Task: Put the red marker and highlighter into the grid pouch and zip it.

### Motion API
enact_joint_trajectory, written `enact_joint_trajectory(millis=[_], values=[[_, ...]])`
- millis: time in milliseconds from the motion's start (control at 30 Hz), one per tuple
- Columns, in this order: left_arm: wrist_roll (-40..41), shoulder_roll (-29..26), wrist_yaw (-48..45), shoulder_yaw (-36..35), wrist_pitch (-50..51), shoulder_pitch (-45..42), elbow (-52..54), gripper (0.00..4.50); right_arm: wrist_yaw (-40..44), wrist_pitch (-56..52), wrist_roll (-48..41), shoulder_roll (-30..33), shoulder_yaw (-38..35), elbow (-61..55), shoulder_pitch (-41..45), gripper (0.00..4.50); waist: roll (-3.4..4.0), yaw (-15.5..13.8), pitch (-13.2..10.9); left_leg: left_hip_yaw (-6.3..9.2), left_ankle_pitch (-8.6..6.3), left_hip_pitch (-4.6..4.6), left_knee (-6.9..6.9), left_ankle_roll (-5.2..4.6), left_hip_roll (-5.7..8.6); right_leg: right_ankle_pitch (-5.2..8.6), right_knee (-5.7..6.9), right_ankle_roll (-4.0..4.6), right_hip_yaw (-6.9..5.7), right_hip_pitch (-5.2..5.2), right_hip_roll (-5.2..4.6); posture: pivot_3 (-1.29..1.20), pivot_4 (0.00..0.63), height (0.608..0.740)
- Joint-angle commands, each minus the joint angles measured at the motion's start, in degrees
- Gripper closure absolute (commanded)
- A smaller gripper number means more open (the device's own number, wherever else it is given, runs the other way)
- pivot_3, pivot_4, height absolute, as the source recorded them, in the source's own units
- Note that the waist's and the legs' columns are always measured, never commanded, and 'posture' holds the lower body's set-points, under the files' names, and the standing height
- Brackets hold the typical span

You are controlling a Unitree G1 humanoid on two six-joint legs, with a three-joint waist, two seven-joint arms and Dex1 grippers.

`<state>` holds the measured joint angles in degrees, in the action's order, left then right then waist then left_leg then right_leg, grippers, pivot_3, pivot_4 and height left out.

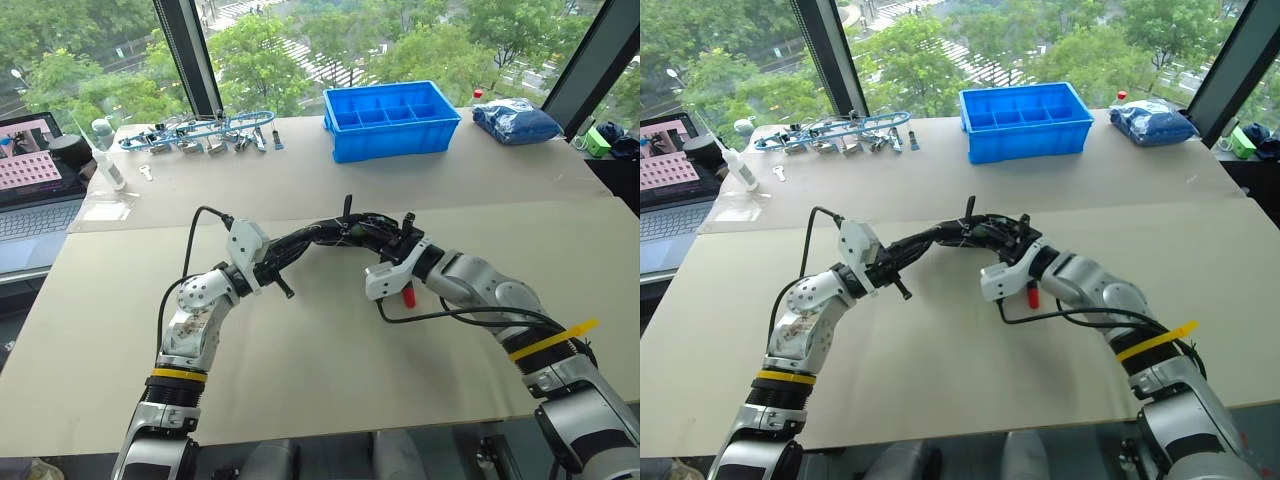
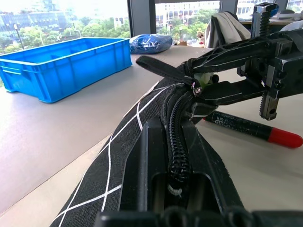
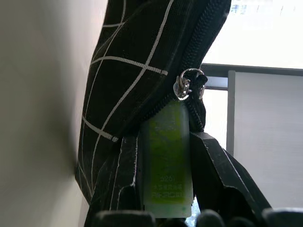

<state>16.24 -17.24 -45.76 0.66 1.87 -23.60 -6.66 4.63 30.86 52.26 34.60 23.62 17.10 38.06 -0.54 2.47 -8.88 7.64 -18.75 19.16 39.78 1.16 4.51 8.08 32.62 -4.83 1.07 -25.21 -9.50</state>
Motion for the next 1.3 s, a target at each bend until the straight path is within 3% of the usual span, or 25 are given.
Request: enact_joint_trajectory(millis=[33, 167, 267, 333, 533, 567, 667, 800, 867, 967, 1067, 1200, 1300], values=[[1.6, 0.7, -0.6, 0.4, -0.2, -1.2, 2.3, 4.5, 5.0, 8.4, -4.7, -1.1, 4.5, 3.1, 2.4, 3.48, 0.0, 0.1, 0.0, 0.0, 0.0, 0.0, 0.0, 0.0, 0.0, 0.0, 0.0, 0.0, 0.0, 0.0, 0.0, 0.0, 0.15, 0.74], [1.9, 0.8, -0.7, 0.2, 0.3, -0.6, 3.2, 4.5, 17.8, 8.9, -16.5, -1.4, 3.5, 9.1, 3.1, 3.48, 0.0, 0.2, 0.0, 0.0, 0.0, -0.02, -0.01, 0.0, -0.02, 0.0, -0.03, 0.0, 0.0, 0.02, 0.01, 0.0, 0.15, 0.74], [2.0, 0.9, -0.8, 0.1, 0.5, -0.1, 3.7, 4.5, 21.7, 5.5, -22.0, -2.0, 0.6, 9.5, 3.4, 3.48, 0.0, 0.2, 0.0, 0.0, 0.0, -0.02, -0.01, 0.0, -0.03, 0.0, -0.05, 0.0, 0.0, 0.02, 0.02, 0.0, 0.15, 0.74], [2.0, 1.0, -0.7, -0.1, 0.8, 0.1, 4.1, 4.5, 27.3, 0.5, -29.5, -2.6, -2.2, 7.9, 2.7, 2.48, 0.0, 0.2, 0.0, 0.01, 0.0, -0.02, -0.01, 0.0, -0.03, 0.0, -0.03, 0.0, 0.0, 0.0, 0.03, 0.0, 0.15, 0.74], [2.4, 0.9, -0.5, -0.2, 1.2, 0.2, 4.6, 4.5, 37.8, -8.4, -38.1, 0.5, -7.0, 3.1, 3.4, 0.68, 0.01, 0.0, 0.0, 0.02, 0.0, -0.02, 0.01, 0.0, -0.04, -0.01, 0.02, 0.0, 0.0, 0.0, 0.04, 0.0, 0.15, 0.74], [2.4, 0.9, -0.5, -0.2, 1.3, 0.2, 4.6, 4.5, 39.8, -9.5, -40.4, 1.5, -8.3, 1.8, 3.6, 0.45, 0.0, -0.2, 0.0, 0.02, 0.0, -0.01, 0.01, 0.0, -0.03, -0.01, 0.02, 0.0, 0.0, 0.0, 0.04, 0.0, 0.15, 0.74], [2.5, 1.0, -0.3, -0.4, 1.4, 0.1, 4.4, 4.5, 44.4, -13.3, -46.2, 3.7, -11.1, -1.5, 3.5, 0.45, 0.0, -0.3, 0.0, 0.02, 0.0, -0.01, 0.02, 0.0, -0.03, -0.01, 0.02, 0.0, -0.01, 0.0, 0.03, 0.0, 0.15, 0.74], [4.2, 2.0, 1.9, -2.2, 2.8, -0.4, 3.3, 4.5, 59.6, -37.5, -65.7, 11.7, -17.2, -15.2, -1.7, 0.45, 0.0, -0.8, 0.0, 0.03, -0.01, 0.01, 0.02, -0.01, -0.04, -0.01, 0.01, 0.0, -0.03, 0.0, 0.04, 0.0, 0.15, 0.74], [3.9, 1.9, 1.8, -1.9, 2.5, -0.2, 3.1, 4.5, 62.1, -54.7, -77.6, 15.0, -21.8, -20.4, -3.1, 0.45, 0.0, -1.3, 0.0, 0.03, -0.02, 0.03, 0.02, -0.03, -0.05, -0.01, -0.01, 0.0, -0.04, 0.0, 0.04, 0.0, 0.15, 0.74], [3.7, 1.9, 1.6, -1.5, 2.3, 0.1, 3.1, 4.5, 61.4, -70.3, -85.9, 17.9, -26.0, -23.0, -4.7, 0.45, 0.0, -1.4, 0.0, 0.01, -0.05, 0.03, 0.05, -0.09, -0.06, -0.06, -0.02, 0.06, -0.02, 0.0, 0.03, 0.0, 0.15, 0.74], [3.6, 1.9, 1.6, -1.3, 2.1, 0.0, 3.0, 4.5, 56.2, -72.7, -81.3, 19.0, -24.5, -25.0, -8.9, 0.45, 0.0, -1.8, 0.0, 0.0, -0.07, 0.01, 0.06, -0.11, -0.13, -0.08, 0.03, 0.09, -0.05, 0.01, 0.1, 0.0, 0.15, 0.74], [3.4, 1.9, 1.7, -1.2, 1.8, 0.1, 2.9, 4.5, 40.0, -88.2, -77.2, 12.5, -21.2, -26.0, -9.9, 0.45, 0.0, -1.7, 0.0, -0.02, -0.06, 0.02, 0.14, -0.09, -0.16, -0.09, 0.11, 0.09, -0.05, 0.0, 0.12, 0.0, 0.15, 0.74], [3.3, 1.9, 1.6, -0.9, 1.7, 0.4, 2.9, 4.5, 32.3, -94.4, -74.8, 7.3, -19.9, -27.4, -8.9, 0.45, 0.0, -1.8, 0.0, -0.05, -0.04, 0.07, 0.17, -0.06, -0.18, -0.13, 0.14, 0.14, -0.03, -0.08, 0.12, 0.0, 0.15, 0.74]])
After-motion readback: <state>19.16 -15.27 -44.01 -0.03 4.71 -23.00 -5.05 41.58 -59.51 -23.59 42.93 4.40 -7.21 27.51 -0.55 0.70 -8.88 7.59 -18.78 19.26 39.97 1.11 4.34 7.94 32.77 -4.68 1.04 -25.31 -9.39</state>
